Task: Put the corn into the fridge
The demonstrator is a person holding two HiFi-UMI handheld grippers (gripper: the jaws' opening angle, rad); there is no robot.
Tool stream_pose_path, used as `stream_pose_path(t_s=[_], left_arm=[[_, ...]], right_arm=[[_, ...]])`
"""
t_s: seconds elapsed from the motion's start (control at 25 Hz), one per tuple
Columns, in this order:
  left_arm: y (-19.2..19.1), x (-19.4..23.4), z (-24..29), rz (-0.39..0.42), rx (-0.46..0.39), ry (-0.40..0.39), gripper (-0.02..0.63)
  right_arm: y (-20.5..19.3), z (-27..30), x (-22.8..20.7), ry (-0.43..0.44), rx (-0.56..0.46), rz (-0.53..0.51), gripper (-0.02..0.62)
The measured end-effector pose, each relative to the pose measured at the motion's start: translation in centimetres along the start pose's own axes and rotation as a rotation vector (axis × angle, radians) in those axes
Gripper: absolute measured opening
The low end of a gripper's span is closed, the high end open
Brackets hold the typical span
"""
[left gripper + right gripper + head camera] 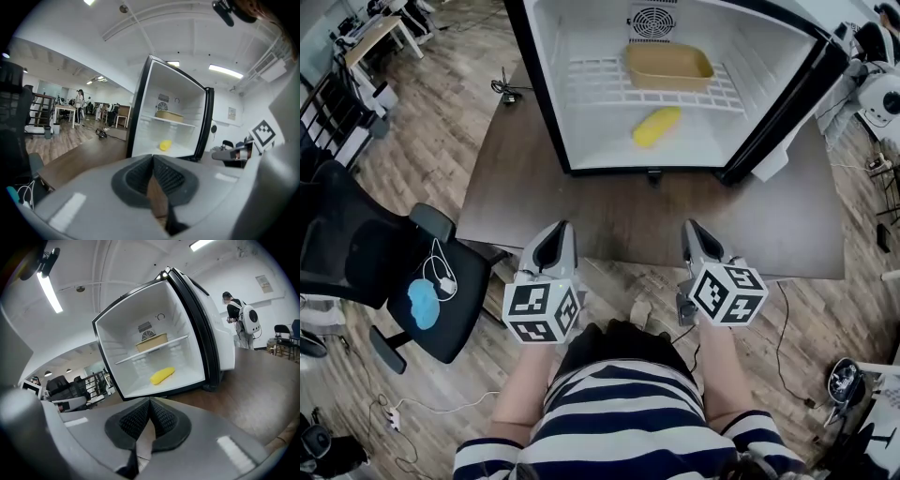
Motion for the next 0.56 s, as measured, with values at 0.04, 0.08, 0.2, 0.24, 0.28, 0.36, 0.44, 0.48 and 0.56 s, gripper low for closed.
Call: stream_pose_path(t_s=[0.04,0.08,0.2,0.24,0.28,0.36,0.44,0.48,0.56], left_arm=[[-0.2,0.1,-0.1,0.003,0.007,0.003,0.0],[-0.4,0.1,-0.2,0.005,0.013,0.005,0.0],[-0.5,0.2,-0.3,0.006,0.018,0.004,0.0],[-0.4,0.2,-0.4,0.007,0.014,0.003,0.0],[-0.3,0.2,-0.4,0.008,0.011,0.002,0.0],[0.0,0.3,-0.5,0.014,0.004,-0.001,0.0],[0.2,0.4,-0.7,0.021,0.0,-0.001,0.0],[0.4,0.5,-0.8,0.026,-0.003,0.001,0.0],[0.7,0.7,-1.0,0.035,-0.009,0.004,0.0]], right_arm=[[-0.1,-0.1,0.1,0.0,0.001,0.004,-0.009],[-0.2,-0.2,0.2,-0.001,0.003,0.005,-0.009],[-0.2,-0.2,0.4,-0.001,0.002,0.003,-0.009],[-0.1,-0.2,0.5,0.0,0.0,0.0,-0.009],[-0.1,-0.2,0.6,0.001,-0.001,-0.002,-0.009],[0.0,-0.2,0.8,0.005,-0.005,-0.004,-0.009],[0.1,-0.2,1.0,0.009,-0.007,-0.006,-0.009],[0.2,-0.2,1.2,0.011,-0.009,-0.007,-0.009],[0.3,-0.1,1.5,0.017,-0.012,-0.008,-0.009]])
Point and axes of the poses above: the fingertips, and each gripper's own axes: z forward along the fingers, x to its left, y out of its top, the point moved 7 cm from there along -z, backward along the fingers, and after that the axes turned 15 degrees about z, right-handed, at the moved point
